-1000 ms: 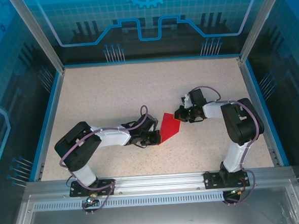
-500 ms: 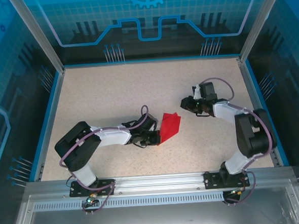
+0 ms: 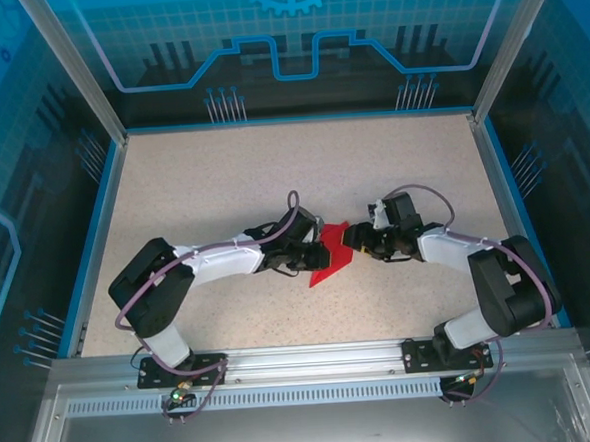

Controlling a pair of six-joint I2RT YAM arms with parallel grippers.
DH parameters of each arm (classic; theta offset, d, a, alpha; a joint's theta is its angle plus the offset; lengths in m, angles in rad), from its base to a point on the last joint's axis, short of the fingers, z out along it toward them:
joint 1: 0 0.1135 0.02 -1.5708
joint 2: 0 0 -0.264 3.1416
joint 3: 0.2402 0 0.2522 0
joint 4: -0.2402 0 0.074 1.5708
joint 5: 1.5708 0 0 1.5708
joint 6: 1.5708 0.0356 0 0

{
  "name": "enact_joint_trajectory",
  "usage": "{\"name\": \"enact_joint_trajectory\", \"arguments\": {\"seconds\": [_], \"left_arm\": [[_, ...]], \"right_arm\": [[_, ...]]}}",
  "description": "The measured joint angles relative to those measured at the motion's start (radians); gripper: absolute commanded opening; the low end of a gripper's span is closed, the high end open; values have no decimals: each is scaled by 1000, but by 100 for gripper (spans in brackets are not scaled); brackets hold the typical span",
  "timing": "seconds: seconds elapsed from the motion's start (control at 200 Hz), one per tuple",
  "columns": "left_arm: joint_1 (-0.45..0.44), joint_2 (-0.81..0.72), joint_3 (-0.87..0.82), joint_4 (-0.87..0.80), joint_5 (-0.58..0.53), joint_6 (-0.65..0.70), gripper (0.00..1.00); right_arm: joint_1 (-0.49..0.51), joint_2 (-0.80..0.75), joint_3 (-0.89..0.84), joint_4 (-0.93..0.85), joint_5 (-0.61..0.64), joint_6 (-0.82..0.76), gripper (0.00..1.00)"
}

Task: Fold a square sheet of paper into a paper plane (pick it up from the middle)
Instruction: Fourth fold the wing at the center of the table, then turn over the paper at the center of the table.

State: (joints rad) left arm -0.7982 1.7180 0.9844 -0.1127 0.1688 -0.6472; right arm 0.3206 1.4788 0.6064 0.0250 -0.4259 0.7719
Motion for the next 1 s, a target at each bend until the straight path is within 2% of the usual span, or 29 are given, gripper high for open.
{"name": "enact_joint_trajectory", "arguments": {"seconds": [0.215, 0.46, 1.0], "left_arm": [[10, 67, 53, 5, -51, 2, 7], [21, 122, 56, 5, -94, -9, 0], [37, 125, 21, 18, -129, -50, 3]], "right_arm": [[45, 80, 4, 63, -1, 55, 43], [56, 101, 6, 93, 8, 93, 41], [104, 195, 62, 130, -1, 109, 33]]}}
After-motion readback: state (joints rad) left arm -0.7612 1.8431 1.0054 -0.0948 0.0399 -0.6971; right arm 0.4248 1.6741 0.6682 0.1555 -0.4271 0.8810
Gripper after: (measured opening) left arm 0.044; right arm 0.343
